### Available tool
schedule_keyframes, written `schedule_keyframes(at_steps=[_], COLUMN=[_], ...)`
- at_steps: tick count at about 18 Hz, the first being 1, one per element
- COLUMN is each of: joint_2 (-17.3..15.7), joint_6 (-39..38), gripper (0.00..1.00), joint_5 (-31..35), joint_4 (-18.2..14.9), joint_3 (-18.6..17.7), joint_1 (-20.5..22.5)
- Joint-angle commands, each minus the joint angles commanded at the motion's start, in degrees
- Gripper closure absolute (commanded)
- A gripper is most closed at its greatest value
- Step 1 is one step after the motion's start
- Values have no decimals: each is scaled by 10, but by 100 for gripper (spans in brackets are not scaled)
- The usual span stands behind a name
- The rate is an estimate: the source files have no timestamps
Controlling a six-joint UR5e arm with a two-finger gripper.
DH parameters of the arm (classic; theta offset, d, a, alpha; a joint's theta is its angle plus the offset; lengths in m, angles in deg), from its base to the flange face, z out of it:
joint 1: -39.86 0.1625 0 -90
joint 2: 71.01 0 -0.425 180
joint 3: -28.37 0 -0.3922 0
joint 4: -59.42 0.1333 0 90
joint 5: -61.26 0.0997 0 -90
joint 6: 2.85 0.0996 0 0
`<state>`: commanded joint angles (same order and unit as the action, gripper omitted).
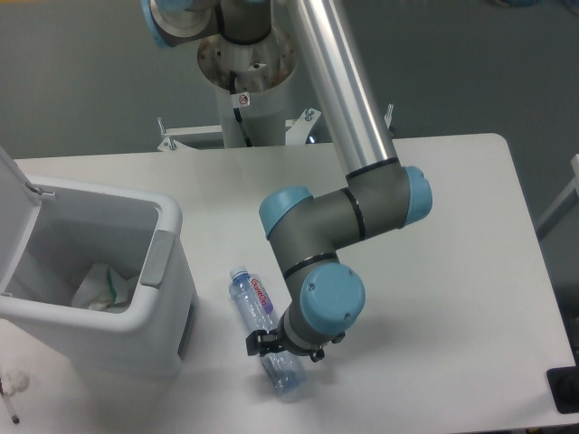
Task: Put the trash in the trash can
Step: 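Move the gripper back and lower it onto the clear water bottle, then close the gripper around the water bottle and lift it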
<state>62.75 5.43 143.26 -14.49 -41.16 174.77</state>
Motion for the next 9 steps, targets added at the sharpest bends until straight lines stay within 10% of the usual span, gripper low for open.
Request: schedule_keyframes(at_steps=[2,7,9], joint_2=[14,10,-5], joint_6=[-13,-18,-24], gripper=[6,68,75], joint_5=[6,6,3], joint_4=[1,3,4], joint_3=[13,14,14], joint_1=[0,-5,-6])
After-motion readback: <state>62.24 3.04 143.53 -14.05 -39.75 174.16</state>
